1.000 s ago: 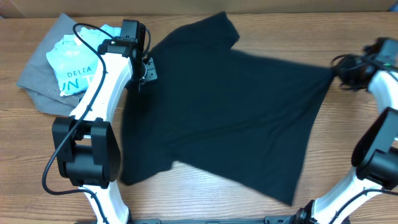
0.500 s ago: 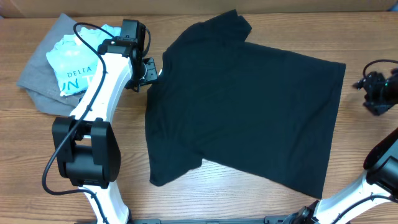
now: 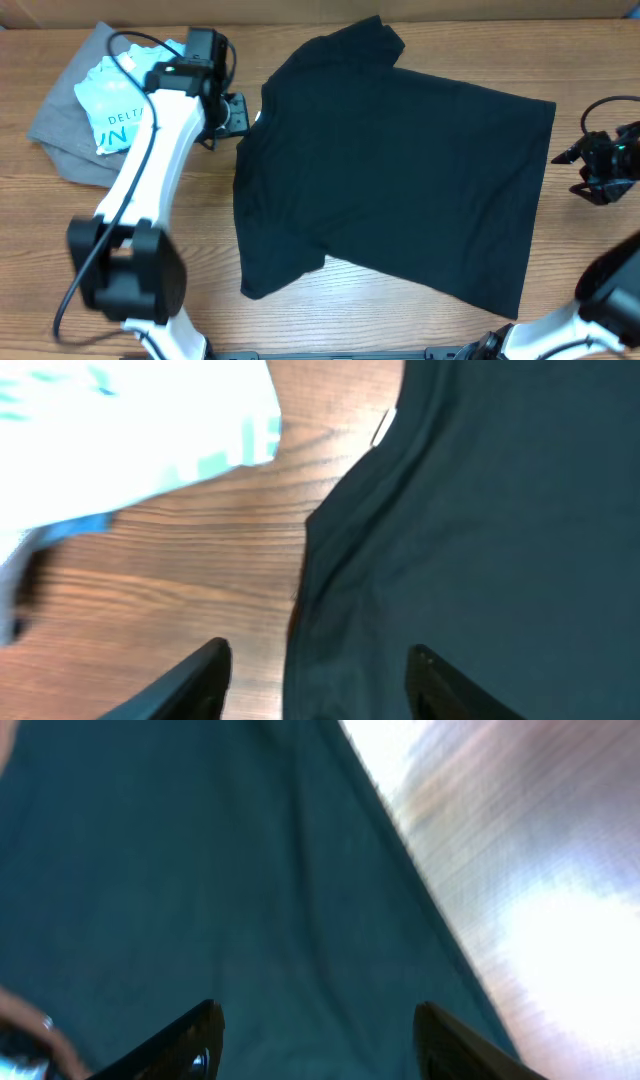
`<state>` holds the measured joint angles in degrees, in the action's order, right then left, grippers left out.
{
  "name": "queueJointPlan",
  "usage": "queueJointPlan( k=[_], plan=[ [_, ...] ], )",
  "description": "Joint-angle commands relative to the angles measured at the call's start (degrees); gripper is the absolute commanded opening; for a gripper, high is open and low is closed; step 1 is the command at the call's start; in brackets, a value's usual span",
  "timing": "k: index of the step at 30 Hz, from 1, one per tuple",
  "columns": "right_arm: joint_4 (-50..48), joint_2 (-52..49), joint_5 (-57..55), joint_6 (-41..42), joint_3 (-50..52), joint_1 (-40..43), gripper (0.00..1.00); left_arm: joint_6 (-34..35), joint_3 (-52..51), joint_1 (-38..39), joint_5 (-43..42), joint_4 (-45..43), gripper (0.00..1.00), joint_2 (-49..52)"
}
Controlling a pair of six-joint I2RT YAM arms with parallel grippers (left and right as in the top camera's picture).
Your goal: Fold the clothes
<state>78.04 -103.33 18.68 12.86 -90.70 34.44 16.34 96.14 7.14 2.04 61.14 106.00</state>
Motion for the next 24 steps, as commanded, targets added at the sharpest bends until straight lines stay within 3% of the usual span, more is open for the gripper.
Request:
queueJointPlan(
  k=[1,7,18,21,24],
  plan=[
    [2.6,6.9,0.0,0.3,1.1,-1.2,0.64,-0.9,0.3,-0.3,1.5,3.0,0.64,-6.9],
    [2.2,10.6,-6.8,4.2,10.2,-4.0,0.64,0.3,0.2,-1.7,2.0,9.2,0.63,-7.4],
    [-15.9,10.6,-11.2,11.6,39.0,-3.2,0.62,-0.1,0.2,-3.8,5.9,10.5,0.70,-7.4],
    [-19.6,10.6,-10.5,14.3,44.1,-3.1,0.50,-0.7,0.2,-4.1,5.8,9.9,0.72,-7.4],
    [-22.0,10.6,-9.5,14.4,47.7,-3.2,0.31,-1.0,0.2,-4.1,5.9,9.7,0.75,-7.4]
  ],
)
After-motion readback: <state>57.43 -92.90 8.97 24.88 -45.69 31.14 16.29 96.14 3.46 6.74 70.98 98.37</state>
